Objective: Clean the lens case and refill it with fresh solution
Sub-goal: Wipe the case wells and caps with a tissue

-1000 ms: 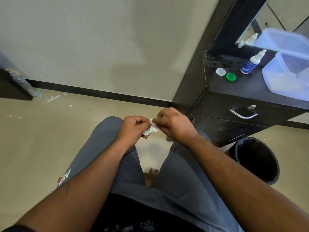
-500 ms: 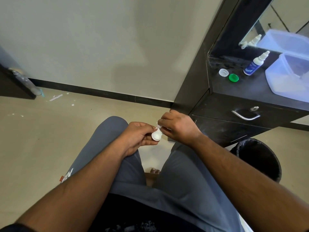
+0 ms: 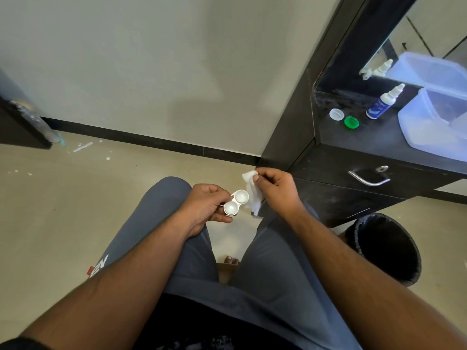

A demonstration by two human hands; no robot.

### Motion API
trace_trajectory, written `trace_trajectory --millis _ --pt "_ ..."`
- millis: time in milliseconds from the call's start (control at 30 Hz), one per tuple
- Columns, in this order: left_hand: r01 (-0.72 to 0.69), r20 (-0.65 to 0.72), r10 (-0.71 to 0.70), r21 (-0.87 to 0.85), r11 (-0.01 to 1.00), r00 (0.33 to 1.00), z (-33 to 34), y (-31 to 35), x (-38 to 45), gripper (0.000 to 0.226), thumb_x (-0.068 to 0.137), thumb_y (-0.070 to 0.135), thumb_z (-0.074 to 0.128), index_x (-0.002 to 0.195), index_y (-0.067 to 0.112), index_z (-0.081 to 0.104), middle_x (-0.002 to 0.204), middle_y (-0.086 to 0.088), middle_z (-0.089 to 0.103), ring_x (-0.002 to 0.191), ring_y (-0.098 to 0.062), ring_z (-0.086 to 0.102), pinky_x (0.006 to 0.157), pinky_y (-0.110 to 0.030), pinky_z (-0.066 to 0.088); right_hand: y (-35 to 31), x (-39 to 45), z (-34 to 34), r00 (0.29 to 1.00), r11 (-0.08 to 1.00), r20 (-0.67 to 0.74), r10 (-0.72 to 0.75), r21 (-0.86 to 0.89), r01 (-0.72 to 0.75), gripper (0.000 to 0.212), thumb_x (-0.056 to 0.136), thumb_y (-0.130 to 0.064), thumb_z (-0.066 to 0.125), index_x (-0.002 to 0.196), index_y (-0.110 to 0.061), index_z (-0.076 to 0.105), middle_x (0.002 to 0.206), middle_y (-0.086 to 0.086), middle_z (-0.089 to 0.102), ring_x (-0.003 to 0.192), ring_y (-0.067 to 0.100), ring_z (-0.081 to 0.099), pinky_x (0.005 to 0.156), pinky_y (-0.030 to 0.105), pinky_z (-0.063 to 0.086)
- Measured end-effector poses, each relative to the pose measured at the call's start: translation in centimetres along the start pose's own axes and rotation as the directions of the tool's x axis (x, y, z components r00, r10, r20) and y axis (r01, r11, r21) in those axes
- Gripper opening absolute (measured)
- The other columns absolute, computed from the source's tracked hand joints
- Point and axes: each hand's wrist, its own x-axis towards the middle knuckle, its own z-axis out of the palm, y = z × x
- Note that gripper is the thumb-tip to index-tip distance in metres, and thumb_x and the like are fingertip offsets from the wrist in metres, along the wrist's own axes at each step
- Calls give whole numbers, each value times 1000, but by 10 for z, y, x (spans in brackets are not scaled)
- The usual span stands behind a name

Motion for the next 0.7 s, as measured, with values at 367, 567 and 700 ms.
trace_trajectory --millis 367,567,700 --pt "-25 -13 25 25 999 1000 0 2 -3 22 89 8 63 100 -10 63 92 -21 72 76 -34 73 54 -33 60 -3 -10 6 944 908 230 -237 -292 300 11 89 -9 59 93 -10 69 91 -4 63 86 15 59 78 30 50" --pt "-51 6 51 45 998 999 -1 0 -1 17 91 6 60 98 -9 65 94 -18 71 74 -33 73 53 -32 60 -7 -11 -4 858 848 432 -277 -309 430 18 86 -19 56 93 -9 68 97 3 64 90 17 60 80 34 53" --pt "-98 8 98 83 992 995 -2 -2 1 14 88 2 62 92 -11 66 93 -20 70 67 -29 71 55 -31 59 -5 -6 -4 848 829 449 -283 -330 452 9 86 -16 67 91 -9 71 92 4 66 84 19 61 77 42 54"
